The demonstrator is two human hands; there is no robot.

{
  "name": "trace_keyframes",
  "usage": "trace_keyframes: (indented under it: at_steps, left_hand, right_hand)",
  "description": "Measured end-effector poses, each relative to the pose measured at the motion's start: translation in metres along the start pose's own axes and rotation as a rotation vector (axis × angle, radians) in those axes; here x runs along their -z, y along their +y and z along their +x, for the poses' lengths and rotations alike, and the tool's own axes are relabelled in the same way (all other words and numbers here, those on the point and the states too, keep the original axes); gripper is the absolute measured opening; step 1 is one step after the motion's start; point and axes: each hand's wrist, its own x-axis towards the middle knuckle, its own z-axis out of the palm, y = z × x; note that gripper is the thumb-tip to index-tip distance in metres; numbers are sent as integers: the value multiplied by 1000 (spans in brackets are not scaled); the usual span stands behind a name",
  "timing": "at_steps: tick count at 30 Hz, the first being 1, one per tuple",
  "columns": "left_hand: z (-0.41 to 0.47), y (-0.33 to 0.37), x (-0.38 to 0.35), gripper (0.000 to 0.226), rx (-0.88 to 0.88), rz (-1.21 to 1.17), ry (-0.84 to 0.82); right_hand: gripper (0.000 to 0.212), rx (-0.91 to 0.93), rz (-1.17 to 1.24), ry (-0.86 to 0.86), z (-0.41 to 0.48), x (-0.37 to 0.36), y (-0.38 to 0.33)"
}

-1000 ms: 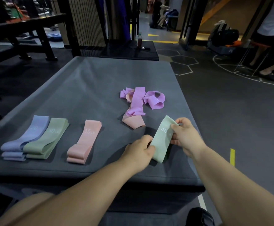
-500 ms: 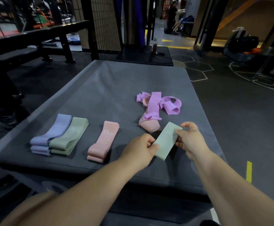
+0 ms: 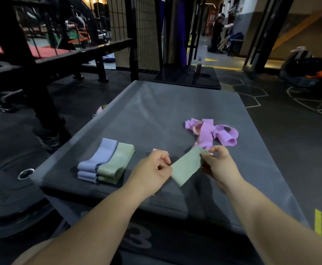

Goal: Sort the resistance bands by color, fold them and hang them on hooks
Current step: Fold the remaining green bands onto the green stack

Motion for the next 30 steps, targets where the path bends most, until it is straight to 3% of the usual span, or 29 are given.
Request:
trace_keyframes:
  at_steps: [6,14,30]
  left_hand:
    - [-5,-31,50,13,126,10,151]
    - [-12,-60,101,10,300,81,328]
    - [-7,-88,120,19,320,260,312]
  right_hand:
    - [20,-68,-14,-38,3,-66,-9]
    - [24,-22,-107,-115,11,-151,-22]
    - [14,79,-420,-196,21,-215,-18]
